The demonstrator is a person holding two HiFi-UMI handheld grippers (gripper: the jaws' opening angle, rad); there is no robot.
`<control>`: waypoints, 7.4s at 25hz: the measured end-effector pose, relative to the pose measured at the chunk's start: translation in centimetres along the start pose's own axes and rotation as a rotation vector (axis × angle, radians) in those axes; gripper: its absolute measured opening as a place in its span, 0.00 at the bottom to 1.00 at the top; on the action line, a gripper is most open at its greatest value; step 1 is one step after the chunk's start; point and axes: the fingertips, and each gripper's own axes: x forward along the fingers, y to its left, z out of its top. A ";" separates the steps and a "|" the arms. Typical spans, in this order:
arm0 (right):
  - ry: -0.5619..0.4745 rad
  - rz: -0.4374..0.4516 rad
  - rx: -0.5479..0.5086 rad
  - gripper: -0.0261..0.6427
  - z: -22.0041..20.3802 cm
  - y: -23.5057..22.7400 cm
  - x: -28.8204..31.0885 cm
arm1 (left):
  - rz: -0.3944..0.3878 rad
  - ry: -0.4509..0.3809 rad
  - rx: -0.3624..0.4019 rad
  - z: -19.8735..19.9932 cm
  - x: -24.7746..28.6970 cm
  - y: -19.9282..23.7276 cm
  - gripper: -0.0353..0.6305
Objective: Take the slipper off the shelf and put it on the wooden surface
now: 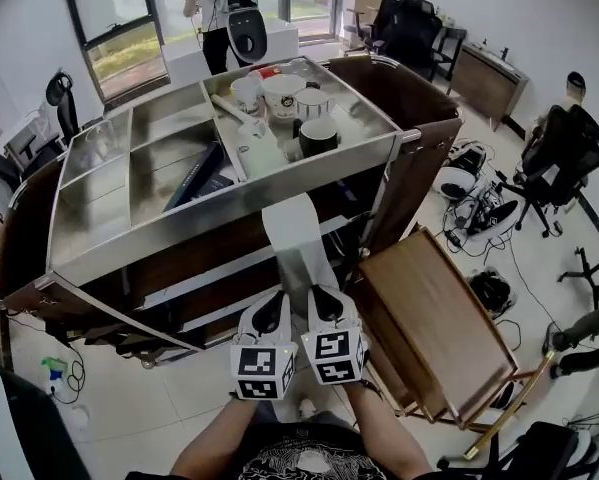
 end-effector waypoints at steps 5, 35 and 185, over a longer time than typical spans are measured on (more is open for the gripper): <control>0.003 -0.059 0.031 0.05 -0.9 -1.8 -2.6 | -0.058 0.005 0.011 0.2 0.5 -2.5 0.06; 0.008 -0.603 0.265 0.05 -2.9 -5.9 -13.0 | -0.564 0.028 0.106 0.0 -1.8 -11.5 0.06; -0.225 0.076 0.135 0.04 -1.4 14.8 -28.6 | 0.082 -0.033 -0.013 -6.3 -28.0 -9.5 0.06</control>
